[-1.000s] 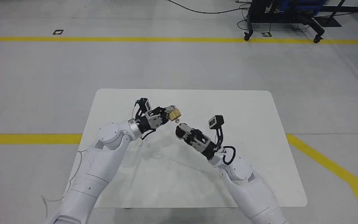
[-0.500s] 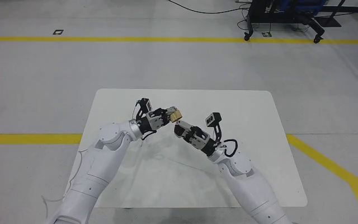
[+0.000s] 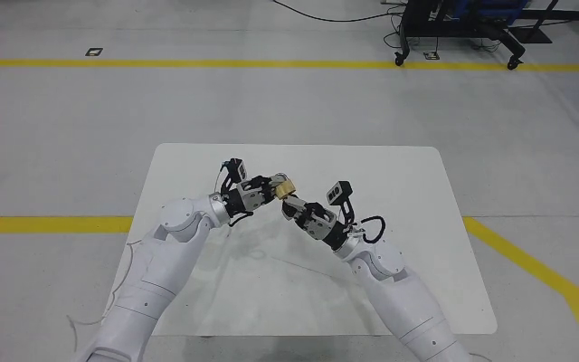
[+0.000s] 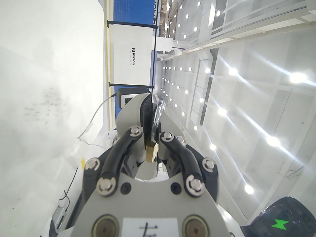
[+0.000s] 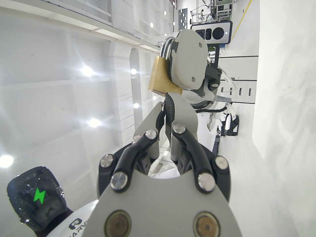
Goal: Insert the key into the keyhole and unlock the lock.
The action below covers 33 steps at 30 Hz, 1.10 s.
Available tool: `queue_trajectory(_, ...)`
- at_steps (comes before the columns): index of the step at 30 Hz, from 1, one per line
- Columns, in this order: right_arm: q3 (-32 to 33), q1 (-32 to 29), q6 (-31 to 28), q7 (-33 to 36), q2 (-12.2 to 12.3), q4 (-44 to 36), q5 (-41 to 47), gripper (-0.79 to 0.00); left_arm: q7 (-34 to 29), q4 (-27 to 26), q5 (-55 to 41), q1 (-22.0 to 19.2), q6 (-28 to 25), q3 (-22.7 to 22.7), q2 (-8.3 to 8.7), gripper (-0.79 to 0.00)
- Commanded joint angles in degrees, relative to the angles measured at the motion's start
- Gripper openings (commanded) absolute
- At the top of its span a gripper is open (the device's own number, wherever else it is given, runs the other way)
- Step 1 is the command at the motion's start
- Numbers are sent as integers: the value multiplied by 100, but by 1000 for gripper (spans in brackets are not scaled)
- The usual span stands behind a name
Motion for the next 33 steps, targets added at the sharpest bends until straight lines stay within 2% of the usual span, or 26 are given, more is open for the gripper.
queue_trajectory(1, -13, 11, 146, 96, -9, 34, 241, -785, -53, -13, 11, -3, -35, 11, -1, -785)
queue_trajectory(6, 11, 73, 729, 543, -54, 214, 1410, -785, -122, -30, 34, -12, -185, 16, -4, -785)
queue_trajectory(12, 49, 153, 1046, 1005, -92, 441, 2219, -785, -74, -69, 104, -6, -429, -34, 0, -785)
queue_trajectory(18, 58, 215, 1663, 1427, -132, 653, 3077, -785, 130, -139, 414, 22, -819, -78, 12, -785)
queue_trajectory(24, 83, 320, 1694, 1617, -150, 875, 3182, -785, 450, -259, 894, 72, -1109, -105, 30, -785)
queue_trajectory(25, 77, 324, 1649, 1637, -147, 870, 3095, -742, 482, -275, 898, 86, -1124, -110, 29, -785)
queue_trajectory(27, 95, 310, 1521, 1588, -139, 845, 2936, -105, 554, -308, 951, 103, -1228, -128, 30, -785)
queue_trajectory(28, 108, 294, 1455, 1540, -130, 807, 2811, 0, 591, -315, 969, 113, -1246, -133, 30, -785)
queue_trajectory(33, 397, 37, 793, 1354, -34, 363, 2014, 0, 802, -360, 1213, 141, -1281, -155, 38, -785)
